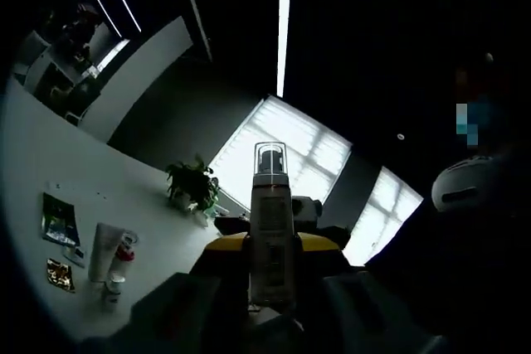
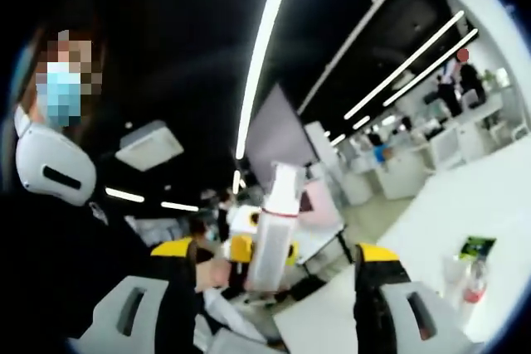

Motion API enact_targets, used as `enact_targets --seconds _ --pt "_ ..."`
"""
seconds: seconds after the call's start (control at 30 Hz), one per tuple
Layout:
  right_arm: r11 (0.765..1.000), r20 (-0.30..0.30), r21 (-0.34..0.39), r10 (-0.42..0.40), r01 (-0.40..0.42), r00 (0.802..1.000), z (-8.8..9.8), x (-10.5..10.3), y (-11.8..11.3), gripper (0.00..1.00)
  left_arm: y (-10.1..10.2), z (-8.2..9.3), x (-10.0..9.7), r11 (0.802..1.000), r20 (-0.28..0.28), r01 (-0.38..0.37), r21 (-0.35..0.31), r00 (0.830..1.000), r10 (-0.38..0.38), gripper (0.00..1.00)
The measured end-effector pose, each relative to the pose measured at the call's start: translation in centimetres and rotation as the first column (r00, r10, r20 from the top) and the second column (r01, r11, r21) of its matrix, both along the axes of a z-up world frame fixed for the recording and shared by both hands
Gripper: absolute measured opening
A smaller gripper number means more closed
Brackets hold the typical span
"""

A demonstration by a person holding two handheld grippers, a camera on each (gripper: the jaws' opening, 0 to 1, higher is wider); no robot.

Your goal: Arrange the skincare products in the storage area until every visible bottle or jar stands upright without overlapping.

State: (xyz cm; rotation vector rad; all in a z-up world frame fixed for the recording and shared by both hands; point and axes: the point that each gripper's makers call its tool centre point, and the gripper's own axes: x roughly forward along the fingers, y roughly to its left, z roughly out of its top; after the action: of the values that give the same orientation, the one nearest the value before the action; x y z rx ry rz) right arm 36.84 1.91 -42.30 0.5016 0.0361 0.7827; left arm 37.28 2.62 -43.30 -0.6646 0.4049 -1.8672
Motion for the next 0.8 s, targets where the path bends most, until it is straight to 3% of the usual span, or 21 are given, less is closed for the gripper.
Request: enact_targets --seconds 0.13,0.23,0.43,0.6,0.8 --pt "0.997 -0.026 0.069 0.021 -0.019 0.999 1.1 0.5 0.0 0.56 -0.2 0.2 -1.1 1.0 0.018 0.024 -0.011 1.0 -0.024 0.21" --pt "0.998 0.002 0.06 0.023 -0.023 1.0 1.6 0.5 0.0 0.5 -0.4 0.2 -1.7 0.999 0.018 0.036 -0.016 0.999 -0.036 0.21" --pt "0.999 -0.023 0.016 0.043 -0.042 0.999 1.0 0.5 0.5 0.45 -0.5 0.8 -2.0 0.998 0.018 0.047 -0.039 0.999 -0.046 0.21" --pt "0.998 -0.033 0.034 0.051 -0.05 0.998 1.1 0.4 0.5 0.32 -0.6 0.9 -2.2 0.997 0.015 0.053 -0.049 0.999 -0.053 0.21" --pt "0.998 -0.032 0.031 0.062 -0.061 0.998 1.3 0.5 0.7 0.29 -0.6 0.6 -2.3 0.997 0.012 0.06 -0.039 0.998 -0.059 0.21"
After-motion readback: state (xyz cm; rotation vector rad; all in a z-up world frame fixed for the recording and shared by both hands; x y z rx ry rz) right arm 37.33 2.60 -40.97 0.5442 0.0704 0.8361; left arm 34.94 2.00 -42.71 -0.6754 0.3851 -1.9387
